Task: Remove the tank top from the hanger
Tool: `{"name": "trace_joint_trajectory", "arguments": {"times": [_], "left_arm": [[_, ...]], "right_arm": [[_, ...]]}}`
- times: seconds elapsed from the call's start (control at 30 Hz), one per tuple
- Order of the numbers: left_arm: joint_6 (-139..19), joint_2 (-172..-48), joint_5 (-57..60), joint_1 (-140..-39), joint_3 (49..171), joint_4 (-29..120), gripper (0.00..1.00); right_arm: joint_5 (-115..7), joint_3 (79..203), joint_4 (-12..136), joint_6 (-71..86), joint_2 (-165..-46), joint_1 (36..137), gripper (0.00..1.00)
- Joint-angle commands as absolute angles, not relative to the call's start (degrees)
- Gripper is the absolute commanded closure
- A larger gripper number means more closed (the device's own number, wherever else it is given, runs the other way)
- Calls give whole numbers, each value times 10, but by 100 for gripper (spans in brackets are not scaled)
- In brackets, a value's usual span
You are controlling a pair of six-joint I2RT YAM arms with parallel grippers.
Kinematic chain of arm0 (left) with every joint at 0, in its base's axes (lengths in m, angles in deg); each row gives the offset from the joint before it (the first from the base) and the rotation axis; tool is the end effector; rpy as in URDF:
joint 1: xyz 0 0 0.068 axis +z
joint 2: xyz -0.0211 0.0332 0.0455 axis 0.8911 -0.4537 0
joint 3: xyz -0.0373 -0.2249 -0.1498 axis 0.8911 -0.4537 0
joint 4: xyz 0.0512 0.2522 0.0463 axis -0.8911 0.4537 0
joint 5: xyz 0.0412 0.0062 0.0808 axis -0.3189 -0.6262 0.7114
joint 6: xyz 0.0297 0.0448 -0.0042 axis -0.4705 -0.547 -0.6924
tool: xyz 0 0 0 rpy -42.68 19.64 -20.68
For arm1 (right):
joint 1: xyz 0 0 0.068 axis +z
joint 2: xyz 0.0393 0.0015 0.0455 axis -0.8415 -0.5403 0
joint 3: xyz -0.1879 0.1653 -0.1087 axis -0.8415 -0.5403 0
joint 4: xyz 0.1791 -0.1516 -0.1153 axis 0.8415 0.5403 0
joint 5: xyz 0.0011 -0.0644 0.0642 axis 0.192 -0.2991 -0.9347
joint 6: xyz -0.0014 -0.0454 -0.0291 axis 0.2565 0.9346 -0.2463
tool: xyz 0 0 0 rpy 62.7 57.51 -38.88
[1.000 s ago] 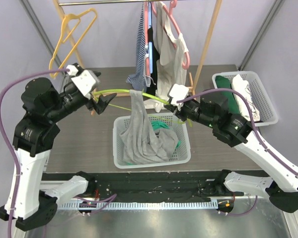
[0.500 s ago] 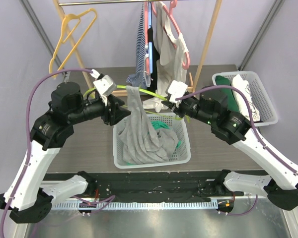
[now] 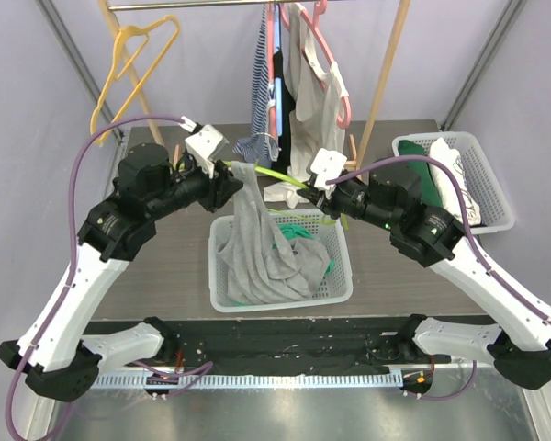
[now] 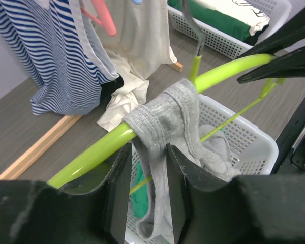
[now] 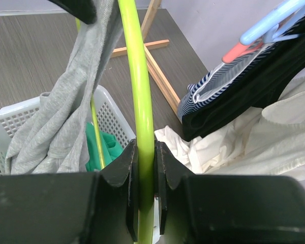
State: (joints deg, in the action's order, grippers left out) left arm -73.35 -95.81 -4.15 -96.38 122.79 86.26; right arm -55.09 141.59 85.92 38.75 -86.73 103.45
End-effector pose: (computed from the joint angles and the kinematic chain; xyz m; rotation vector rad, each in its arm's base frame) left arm 0.1605 -0.1161 0.4712 0.7234 1.7159 -0.6118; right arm 0.1544 0.1687 0.4452 -1.1136 1.3697 0.4112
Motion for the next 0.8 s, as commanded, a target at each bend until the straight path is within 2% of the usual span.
{"name": "trace_joint_trajectory", "arguments": {"times": [0.0, 0.23, 0.47, 0.77], "left_arm": [[-704, -981, -23, -967, 1246, 827, 76], [-707, -988, -49, -967, 1262, 827, 99], [-716, -974, -51, -966, 1317, 844, 100], [-743, -979, 25, -956, 1417, 899, 100]], "right_arm": [[-564, 1449, 818, 373, -863, 1034, 99], [-545, 1435, 823, 378, -853, 1034, 99], [-515, 1410, 852, 384, -828, 1034, 99], [-485, 1383, 919, 361, -760, 1034, 99]]}}
